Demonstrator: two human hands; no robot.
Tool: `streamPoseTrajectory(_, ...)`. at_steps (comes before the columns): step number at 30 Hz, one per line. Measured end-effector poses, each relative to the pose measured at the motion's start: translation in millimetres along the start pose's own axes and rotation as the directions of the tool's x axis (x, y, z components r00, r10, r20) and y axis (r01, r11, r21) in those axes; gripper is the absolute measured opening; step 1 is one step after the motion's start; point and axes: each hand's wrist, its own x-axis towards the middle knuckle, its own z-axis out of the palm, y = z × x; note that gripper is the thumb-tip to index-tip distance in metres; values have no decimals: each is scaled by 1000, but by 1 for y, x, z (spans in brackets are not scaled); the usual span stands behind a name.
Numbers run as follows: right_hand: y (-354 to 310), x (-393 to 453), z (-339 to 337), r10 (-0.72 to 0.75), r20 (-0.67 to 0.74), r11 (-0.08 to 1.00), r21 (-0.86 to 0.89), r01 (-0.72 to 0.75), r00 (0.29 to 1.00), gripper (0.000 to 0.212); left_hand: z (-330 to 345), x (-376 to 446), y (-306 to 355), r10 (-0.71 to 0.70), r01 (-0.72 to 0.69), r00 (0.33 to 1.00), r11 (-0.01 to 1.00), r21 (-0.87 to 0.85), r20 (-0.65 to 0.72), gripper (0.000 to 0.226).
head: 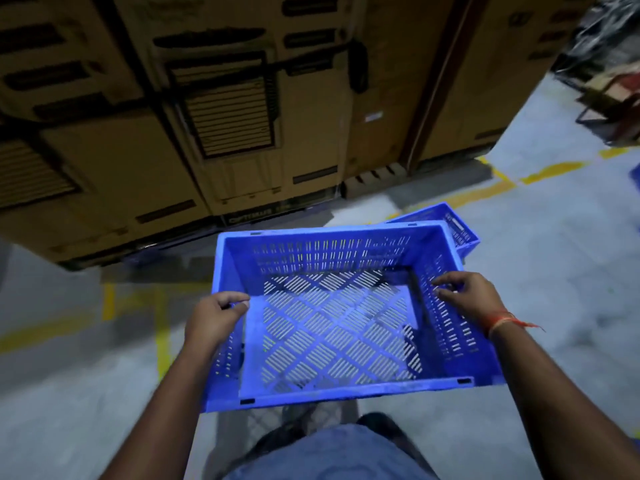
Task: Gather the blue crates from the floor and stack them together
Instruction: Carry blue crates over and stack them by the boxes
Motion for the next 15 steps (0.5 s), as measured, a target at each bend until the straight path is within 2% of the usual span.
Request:
streamPoseTrajectory(5,36,32,-31,90,-66,994,68,-85,994,16,59,56,52,50,-52,997,999,16,63,17)
streamPoseTrajectory(7,57,49,-46,130,-78,989,84,-123,988,16,87,72,72,69,-71,994,997,22,86,10)
streamPoseTrajectory(15,177,137,-117,167,-83,976,152,-154,982,18,238,106,159,78,-90,991,991,103,112,6)
